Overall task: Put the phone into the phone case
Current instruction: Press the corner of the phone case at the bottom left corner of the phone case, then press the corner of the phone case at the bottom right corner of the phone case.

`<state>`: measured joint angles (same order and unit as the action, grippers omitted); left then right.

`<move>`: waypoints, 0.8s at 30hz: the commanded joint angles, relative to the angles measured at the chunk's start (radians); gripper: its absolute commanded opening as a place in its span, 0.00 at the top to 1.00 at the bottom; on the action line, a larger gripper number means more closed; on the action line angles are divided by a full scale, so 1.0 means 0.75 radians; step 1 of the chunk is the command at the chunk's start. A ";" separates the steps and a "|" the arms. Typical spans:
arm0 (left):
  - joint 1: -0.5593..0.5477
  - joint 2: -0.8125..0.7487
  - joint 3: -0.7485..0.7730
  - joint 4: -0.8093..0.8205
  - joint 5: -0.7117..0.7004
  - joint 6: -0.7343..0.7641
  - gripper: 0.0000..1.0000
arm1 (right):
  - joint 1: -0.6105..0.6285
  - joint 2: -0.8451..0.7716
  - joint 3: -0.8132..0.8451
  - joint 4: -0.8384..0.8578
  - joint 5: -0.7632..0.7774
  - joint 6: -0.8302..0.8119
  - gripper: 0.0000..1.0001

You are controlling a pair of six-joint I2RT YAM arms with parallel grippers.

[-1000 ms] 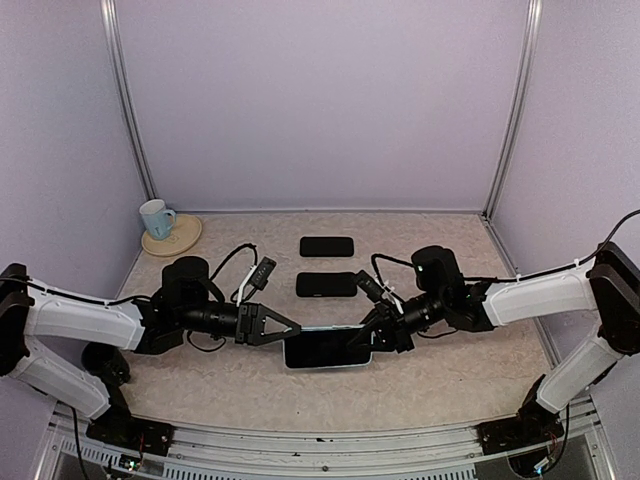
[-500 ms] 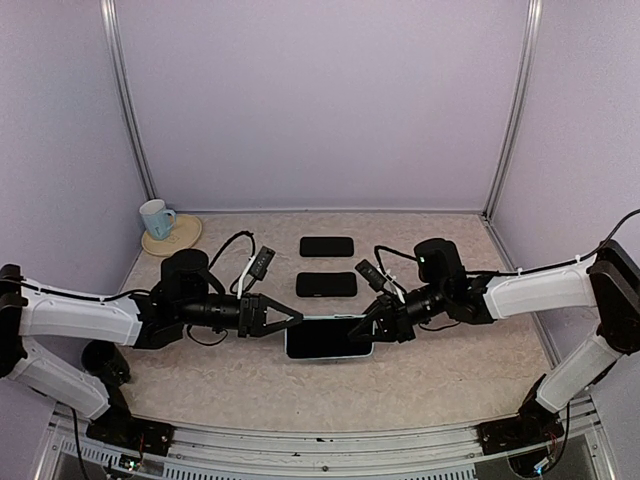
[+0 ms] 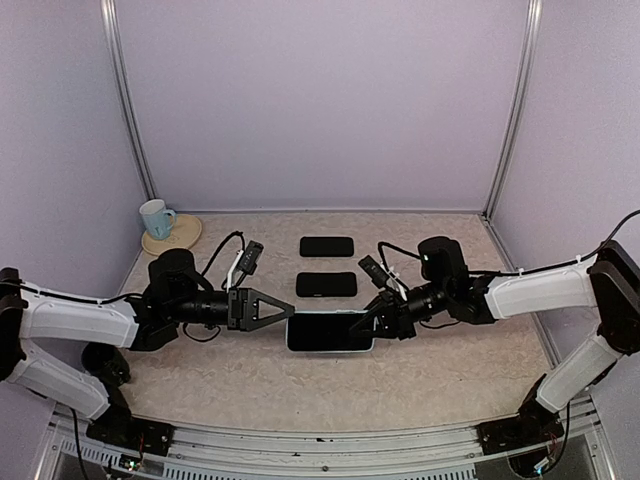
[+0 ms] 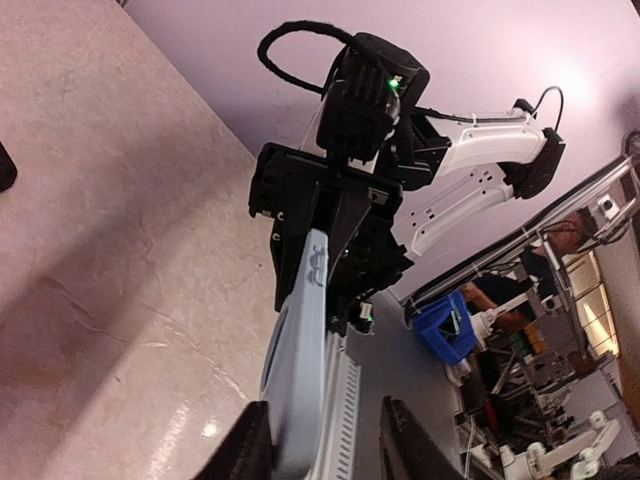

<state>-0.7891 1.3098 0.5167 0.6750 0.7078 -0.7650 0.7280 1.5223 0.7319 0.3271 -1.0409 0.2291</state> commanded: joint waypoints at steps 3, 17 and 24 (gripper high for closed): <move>0.030 -0.094 -0.027 0.054 0.046 -0.055 0.37 | -0.079 -0.060 -0.048 -0.016 0.129 0.024 1.00; 0.021 -0.087 -0.028 -0.089 -0.134 0.038 0.10 | -0.099 -0.188 -0.077 0.072 0.119 0.138 1.00; -0.043 -0.034 0.024 -0.079 -0.149 0.064 0.01 | -0.099 -0.214 -0.108 0.261 0.090 0.297 1.00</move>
<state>-0.7956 1.2530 0.5056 0.6125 0.6125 -0.7479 0.6601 1.3972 0.6621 0.3614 -0.9310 0.3664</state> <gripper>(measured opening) 0.975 0.082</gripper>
